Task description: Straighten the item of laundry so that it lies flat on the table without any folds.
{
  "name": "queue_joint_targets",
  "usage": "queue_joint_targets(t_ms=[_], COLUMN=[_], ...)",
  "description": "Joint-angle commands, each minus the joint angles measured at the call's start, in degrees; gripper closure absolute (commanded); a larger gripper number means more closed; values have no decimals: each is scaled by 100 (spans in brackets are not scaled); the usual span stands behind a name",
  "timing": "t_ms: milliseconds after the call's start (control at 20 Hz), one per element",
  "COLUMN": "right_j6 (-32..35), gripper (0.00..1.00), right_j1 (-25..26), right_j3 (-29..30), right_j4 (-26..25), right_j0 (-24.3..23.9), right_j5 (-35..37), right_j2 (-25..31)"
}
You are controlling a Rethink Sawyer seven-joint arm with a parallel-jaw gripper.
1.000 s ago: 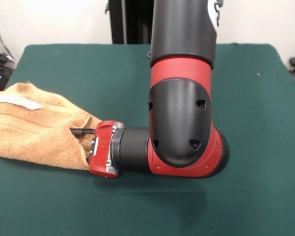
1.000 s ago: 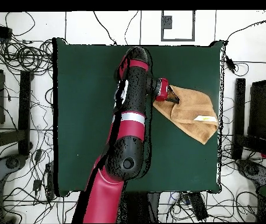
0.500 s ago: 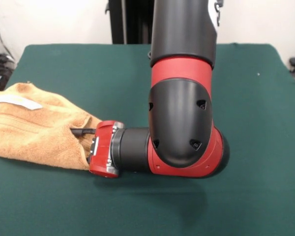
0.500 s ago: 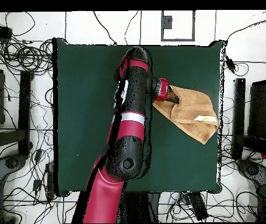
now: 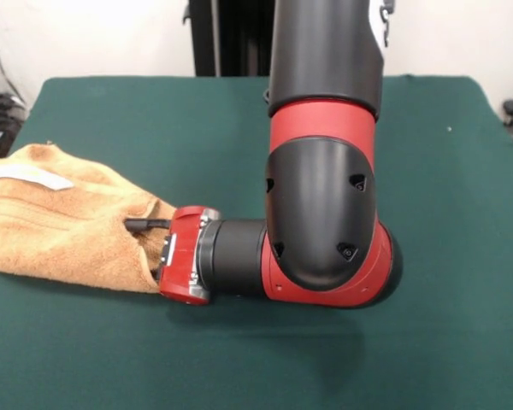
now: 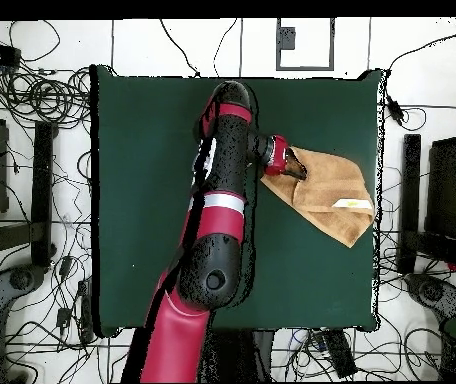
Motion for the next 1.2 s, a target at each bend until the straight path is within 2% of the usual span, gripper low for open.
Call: queue_joint_targets(t_ms=[50, 650, 1200], right_j6=[-1038, -880, -526], gripper=[0, 0, 0], right_j1=[661, 644, 1050], right_j3=[700, 762, 128], right_j4=[421, 512, 707], right_j0=[438, 465, -110], right_j5=[619, 456, 394], right_j2=[413, 641, 297])
